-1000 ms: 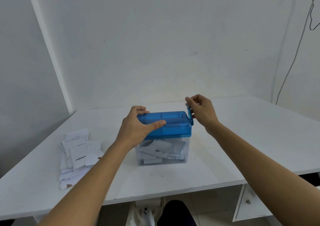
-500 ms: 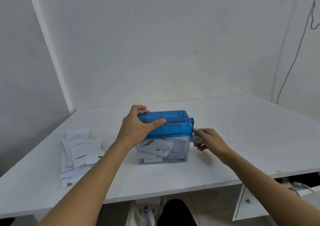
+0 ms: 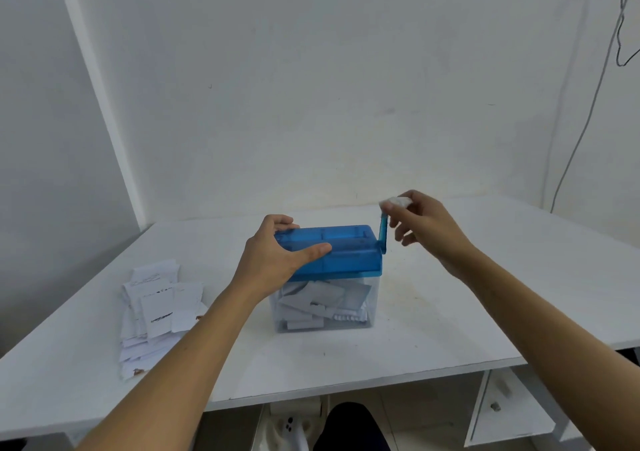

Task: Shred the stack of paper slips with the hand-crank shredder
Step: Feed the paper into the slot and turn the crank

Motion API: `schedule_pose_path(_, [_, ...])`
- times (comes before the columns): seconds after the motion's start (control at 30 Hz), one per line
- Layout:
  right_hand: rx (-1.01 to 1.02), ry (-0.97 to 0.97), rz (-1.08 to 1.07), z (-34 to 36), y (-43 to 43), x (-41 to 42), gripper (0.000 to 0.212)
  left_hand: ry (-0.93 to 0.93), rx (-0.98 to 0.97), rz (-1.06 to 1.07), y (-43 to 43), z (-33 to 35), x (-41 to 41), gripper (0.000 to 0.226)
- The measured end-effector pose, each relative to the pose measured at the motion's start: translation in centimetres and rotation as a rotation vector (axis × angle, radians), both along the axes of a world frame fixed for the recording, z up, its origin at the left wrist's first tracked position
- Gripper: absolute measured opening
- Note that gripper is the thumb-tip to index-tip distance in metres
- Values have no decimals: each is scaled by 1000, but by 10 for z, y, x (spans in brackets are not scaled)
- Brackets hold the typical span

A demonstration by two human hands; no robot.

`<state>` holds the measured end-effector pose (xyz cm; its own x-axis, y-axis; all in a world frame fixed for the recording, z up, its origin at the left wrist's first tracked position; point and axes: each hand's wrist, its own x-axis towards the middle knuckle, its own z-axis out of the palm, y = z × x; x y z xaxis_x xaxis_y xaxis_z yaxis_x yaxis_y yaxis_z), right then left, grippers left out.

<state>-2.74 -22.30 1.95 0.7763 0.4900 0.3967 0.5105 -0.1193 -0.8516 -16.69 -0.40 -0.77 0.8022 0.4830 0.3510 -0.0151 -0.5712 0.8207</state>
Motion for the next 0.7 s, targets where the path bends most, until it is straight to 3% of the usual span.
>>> schedule_pose_path(0.33, [-138, 161, -158, -9, 30, 27, 37, 59, 45, 11, 0, 3, -2, 70])
schedule_pose_path(0.53, [-173, -1, -182, 10, 40, 27, 17, 76, 75, -10, 5, 3, 0, 67])
schedule_pose_path(0.7, [-305, -187, -187, 21, 52, 22, 15, 89, 56, -54, 16, -1, -9, 65])
